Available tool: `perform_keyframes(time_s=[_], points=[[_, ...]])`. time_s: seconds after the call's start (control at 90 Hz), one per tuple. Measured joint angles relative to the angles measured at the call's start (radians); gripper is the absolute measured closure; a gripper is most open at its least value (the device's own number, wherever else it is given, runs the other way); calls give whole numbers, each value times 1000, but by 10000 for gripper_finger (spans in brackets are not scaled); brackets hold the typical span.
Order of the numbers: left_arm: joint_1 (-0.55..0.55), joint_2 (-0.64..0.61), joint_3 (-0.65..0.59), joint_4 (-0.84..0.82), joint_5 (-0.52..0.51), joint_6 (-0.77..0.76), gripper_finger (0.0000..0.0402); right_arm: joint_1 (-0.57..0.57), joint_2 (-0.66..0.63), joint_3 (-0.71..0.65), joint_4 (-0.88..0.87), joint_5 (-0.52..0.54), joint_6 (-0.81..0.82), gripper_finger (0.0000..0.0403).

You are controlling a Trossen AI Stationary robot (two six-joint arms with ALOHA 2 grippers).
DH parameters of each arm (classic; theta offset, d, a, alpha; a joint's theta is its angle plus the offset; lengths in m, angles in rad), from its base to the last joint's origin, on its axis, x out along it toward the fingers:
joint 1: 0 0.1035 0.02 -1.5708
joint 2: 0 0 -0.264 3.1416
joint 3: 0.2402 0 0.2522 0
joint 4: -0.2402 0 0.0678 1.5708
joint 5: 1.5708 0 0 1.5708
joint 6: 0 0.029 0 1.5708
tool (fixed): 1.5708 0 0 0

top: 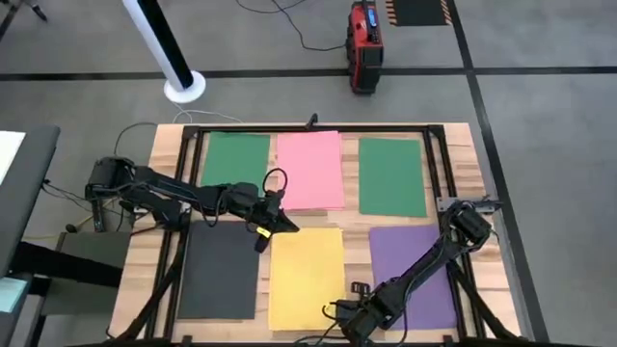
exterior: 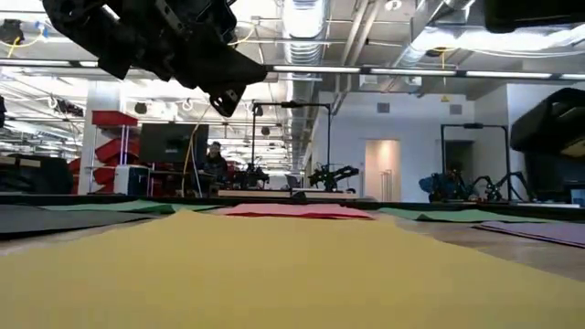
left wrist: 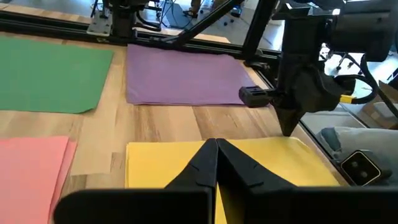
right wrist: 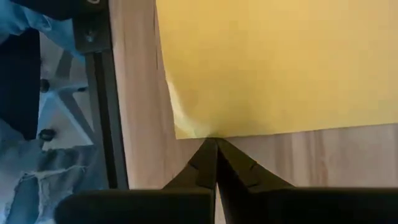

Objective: Organize paper
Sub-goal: Stack the yellow paper on top of the yellow paper

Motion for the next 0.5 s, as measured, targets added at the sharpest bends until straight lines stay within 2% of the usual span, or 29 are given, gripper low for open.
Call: perform_keyframes(time_s=[0.3,0.5], points=[[0,0,0,0,0,6,402,1,-4,2,-26,4,2,403],[0,0,0,-1,0,7,401,27,-62,-2,-162,178,-24,403]])
